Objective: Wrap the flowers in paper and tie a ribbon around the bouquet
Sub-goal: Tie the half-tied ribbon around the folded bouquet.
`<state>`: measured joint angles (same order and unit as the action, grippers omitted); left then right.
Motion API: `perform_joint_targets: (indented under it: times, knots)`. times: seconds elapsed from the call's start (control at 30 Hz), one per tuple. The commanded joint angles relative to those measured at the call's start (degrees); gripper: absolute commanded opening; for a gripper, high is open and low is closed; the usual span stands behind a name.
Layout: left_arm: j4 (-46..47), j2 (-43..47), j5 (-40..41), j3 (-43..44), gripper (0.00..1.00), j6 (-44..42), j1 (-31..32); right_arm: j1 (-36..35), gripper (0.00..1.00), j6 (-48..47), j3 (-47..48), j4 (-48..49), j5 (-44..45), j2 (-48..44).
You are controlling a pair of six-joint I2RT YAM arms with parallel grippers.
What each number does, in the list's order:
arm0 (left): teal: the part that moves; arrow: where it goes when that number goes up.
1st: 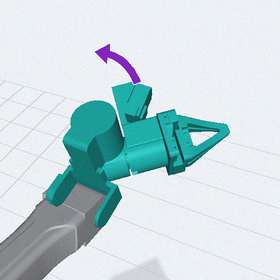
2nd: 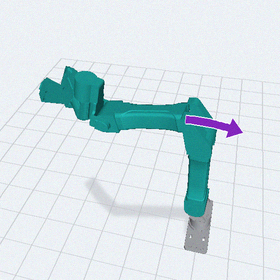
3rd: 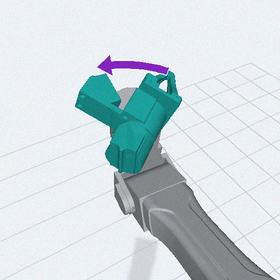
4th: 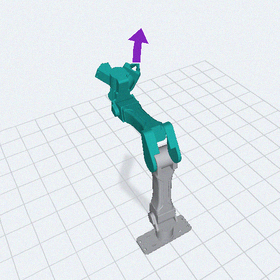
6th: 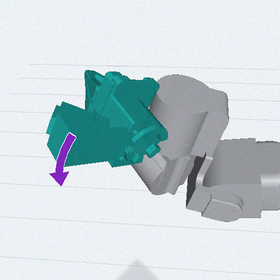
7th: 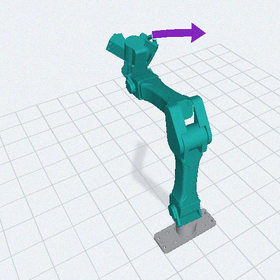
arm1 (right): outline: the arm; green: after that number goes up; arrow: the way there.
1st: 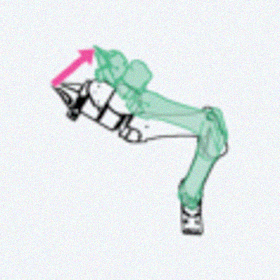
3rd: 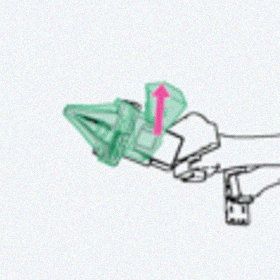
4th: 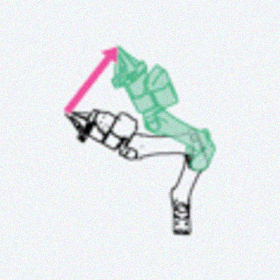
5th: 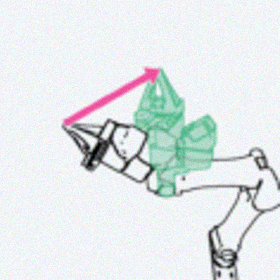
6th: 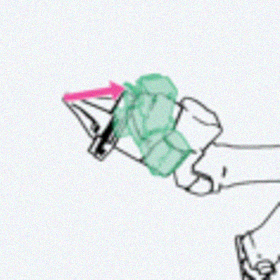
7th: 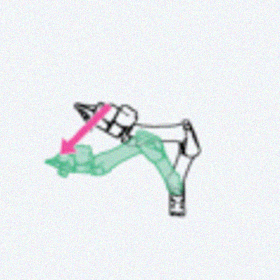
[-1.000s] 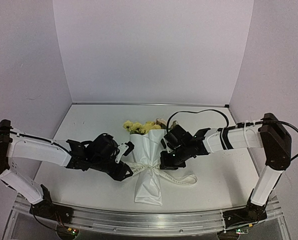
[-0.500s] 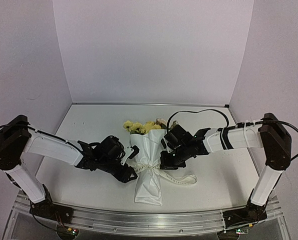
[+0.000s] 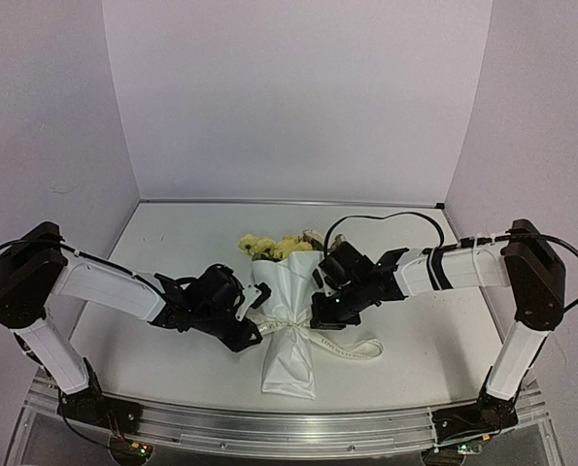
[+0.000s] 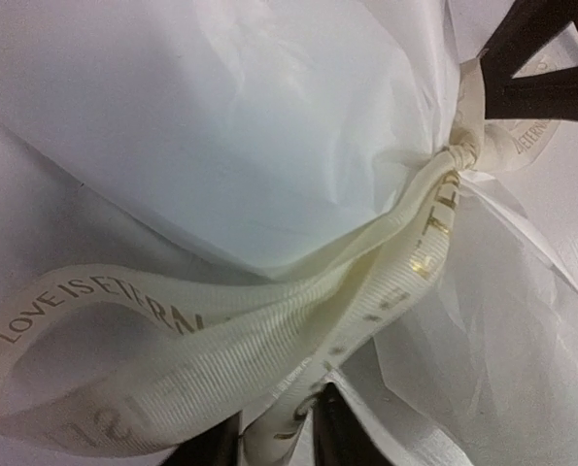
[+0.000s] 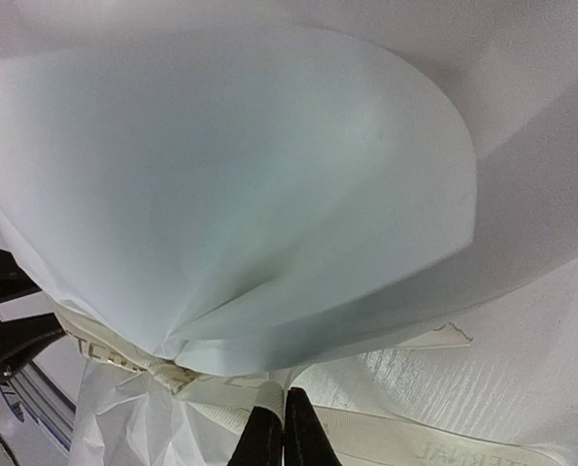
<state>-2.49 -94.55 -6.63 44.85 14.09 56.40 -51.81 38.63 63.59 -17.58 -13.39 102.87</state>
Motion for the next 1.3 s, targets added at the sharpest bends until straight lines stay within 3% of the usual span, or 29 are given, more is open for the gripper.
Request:
perform_joint_targets:
  times: [0.0,0.43,1.17,1.2,1.27]
  knots:
    - [1.04,-0.07,1.43,1.89,0.03,-0.16,-0.32,0.21,0.00,0.14,0.48,0.36,1.09,-1.04]
    - [-1.55,3.91,7.58,-3.48,0.00,7.07,-0.86,1.08,0.00,0.34,-4.31,-1.22,6.50,-3.97]
    - [-2.54,6.03,5.35,-5.17,0.00,8.39,-1.39,1.19,0.00,3.76,-6.41,-1.40,10.13,-5.44]
    - [-2.64,6.02,5.30,-5.00,0.01,8.36,-1.38,0.63,0.00,3.81,-6.37,-1.39,10.38,-5.35]
    - [-3.51,6.48,5.30,-4.25,0.18,8.38,-1.42,0.16,0.00,4.20,-6.19,-1.14,10.13,-5.09]
